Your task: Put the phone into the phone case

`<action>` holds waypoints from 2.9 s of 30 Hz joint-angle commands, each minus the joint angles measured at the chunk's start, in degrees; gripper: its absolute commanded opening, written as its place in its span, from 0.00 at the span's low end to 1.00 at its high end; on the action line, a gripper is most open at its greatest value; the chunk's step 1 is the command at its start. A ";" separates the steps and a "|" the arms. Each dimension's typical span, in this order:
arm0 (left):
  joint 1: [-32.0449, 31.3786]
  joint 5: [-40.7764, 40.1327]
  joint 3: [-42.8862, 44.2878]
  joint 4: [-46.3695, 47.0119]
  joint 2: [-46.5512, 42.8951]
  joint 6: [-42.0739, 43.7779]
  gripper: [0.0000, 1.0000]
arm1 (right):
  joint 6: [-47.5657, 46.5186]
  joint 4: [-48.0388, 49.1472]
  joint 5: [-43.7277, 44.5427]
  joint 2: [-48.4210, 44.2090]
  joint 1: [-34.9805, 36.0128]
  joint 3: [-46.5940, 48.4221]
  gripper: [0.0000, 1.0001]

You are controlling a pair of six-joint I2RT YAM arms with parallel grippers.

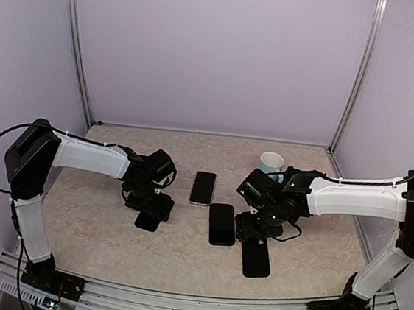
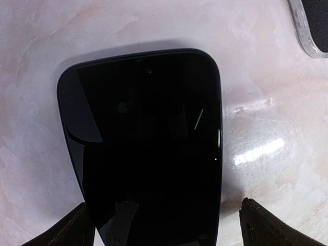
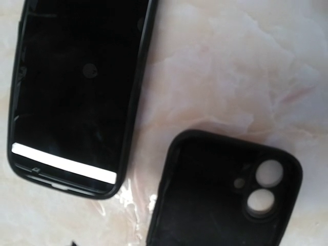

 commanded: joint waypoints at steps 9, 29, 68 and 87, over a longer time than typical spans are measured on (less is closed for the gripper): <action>-1.27 5.09 -6.95 2.12 0.36 -0.29 0.60 | 0.35 -1.36 2.06 -2.03 0.72 0.81 0.73; -3.72 -12.03 -27.93 29.13 -27.54 -5.05 0.50 | -10.69 30.86 -13.41 14.34 1.44 19.81 0.72; -10.63 -8.31 -28.65 38.28 -38.95 0.88 0.86 | -14.52 35.96 -32.56 21.28 -1.84 26.54 0.00; -14.34 11.07 -12.65 39.43 -38.28 9.44 0.85 | -36.20 25.90 -30.72 -31.46 -9.92 -6.68 0.00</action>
